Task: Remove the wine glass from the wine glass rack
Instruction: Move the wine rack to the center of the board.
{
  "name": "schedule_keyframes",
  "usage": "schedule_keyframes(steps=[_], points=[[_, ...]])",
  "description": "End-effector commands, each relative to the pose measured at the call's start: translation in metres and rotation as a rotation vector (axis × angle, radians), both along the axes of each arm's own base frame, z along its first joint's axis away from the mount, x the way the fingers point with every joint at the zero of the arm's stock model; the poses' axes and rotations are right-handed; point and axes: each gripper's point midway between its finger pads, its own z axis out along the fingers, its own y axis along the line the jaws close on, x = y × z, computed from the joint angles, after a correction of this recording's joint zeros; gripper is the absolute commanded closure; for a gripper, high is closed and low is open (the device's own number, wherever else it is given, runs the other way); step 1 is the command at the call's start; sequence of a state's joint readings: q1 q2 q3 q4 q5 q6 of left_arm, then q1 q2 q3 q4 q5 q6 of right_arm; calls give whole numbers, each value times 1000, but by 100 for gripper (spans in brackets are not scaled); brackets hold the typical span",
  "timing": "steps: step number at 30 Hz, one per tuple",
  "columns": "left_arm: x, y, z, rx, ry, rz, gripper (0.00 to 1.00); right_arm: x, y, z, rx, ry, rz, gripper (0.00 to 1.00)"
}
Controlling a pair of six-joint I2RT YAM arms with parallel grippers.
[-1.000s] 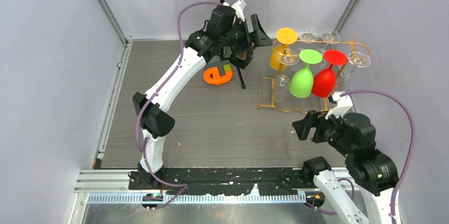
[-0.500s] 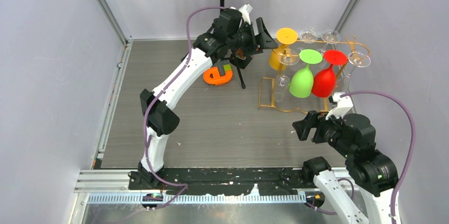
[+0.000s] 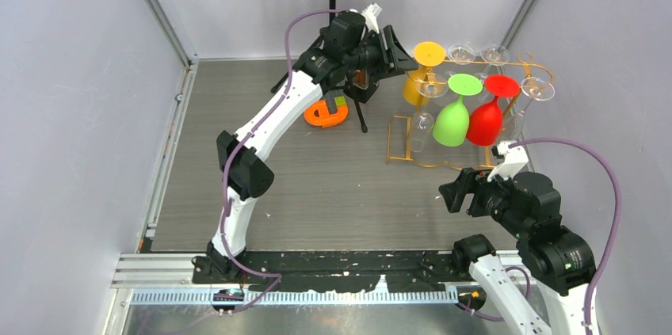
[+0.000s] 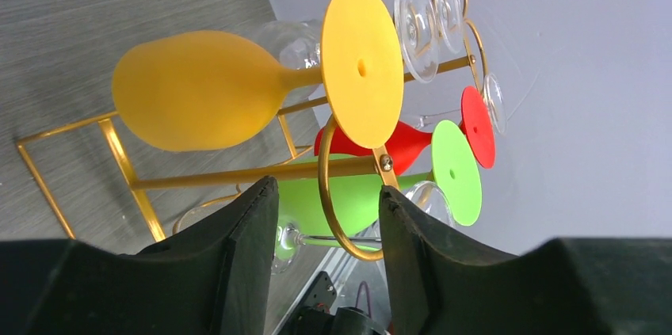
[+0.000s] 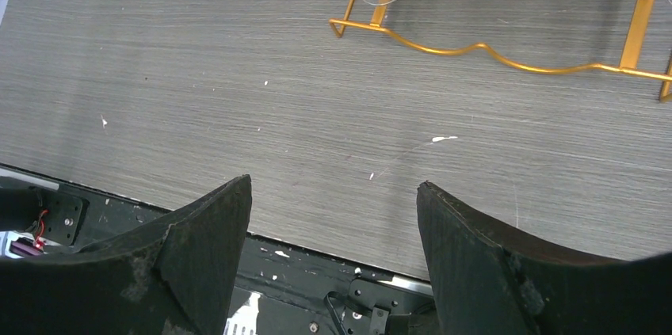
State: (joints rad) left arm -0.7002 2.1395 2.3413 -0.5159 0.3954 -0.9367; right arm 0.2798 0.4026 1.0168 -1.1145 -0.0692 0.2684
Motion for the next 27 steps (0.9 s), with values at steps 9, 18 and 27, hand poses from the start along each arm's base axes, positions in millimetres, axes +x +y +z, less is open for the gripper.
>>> schedule_keyframes(steps=[9, 18, 27], points=[[-5, -13, 26, -98, -36, -60, 60, 1, -3, 3, -2, -18, -17, 18], [-6, -15, 25, -104, -30, -73, 78, 0, -4, 0, -4, -13, -21, 18], [-11, -13, 26, -108, -29, -83, 100, 1, -5, 3, -7, -17, -26, 18]])
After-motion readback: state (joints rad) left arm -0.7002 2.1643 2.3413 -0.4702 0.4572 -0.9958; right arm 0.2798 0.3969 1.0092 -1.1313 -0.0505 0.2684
